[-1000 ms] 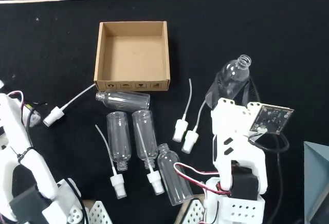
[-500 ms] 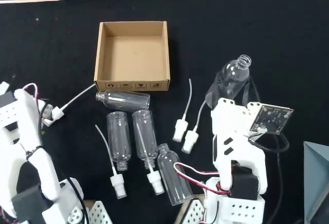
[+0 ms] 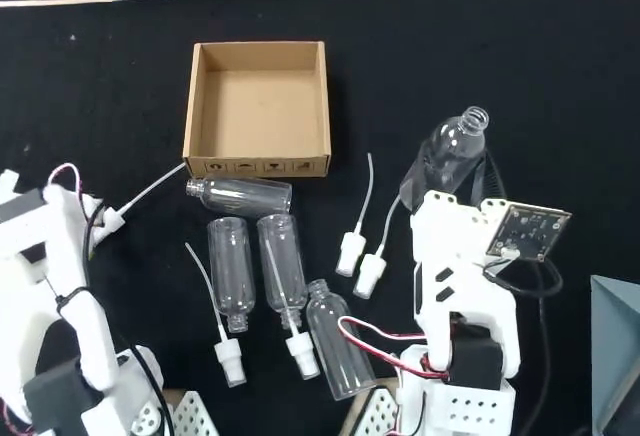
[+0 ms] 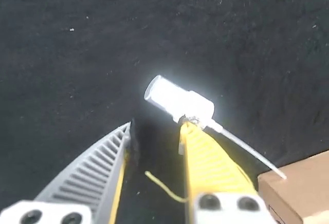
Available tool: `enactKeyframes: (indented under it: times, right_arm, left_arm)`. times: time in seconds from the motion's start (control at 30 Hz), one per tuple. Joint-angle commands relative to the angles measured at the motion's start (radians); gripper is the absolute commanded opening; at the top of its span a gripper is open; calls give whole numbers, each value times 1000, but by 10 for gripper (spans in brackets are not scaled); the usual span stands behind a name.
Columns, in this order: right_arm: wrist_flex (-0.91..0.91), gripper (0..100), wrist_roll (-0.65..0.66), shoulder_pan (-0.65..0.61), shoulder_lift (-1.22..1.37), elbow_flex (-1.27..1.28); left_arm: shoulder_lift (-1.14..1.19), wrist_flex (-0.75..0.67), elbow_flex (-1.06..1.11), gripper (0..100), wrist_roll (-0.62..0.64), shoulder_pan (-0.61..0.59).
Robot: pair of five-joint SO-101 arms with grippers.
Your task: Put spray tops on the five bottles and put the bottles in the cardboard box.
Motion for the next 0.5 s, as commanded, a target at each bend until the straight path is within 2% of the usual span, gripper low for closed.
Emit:
enactKeyframes:
  times: [0.0, 0.17, 0.37, 0.47]
  right_arm:
    - [-32, 15, 9, 18, -13, -10]
    - [-32, 15, 9, 18, -13, -10]
    - [-32, 15, 9, 18, -13, -10]
    - [-32, 15, 9, 18, -13, -10]
  left_arm:
    - [-3, -123, 41, 143, 38, 16]
    - [-2, -169, 67, 144, 48, 31]
    - [107, -172, 36, 270, 74, 70]
    - [207, -167, -31, 270, 74, 51]
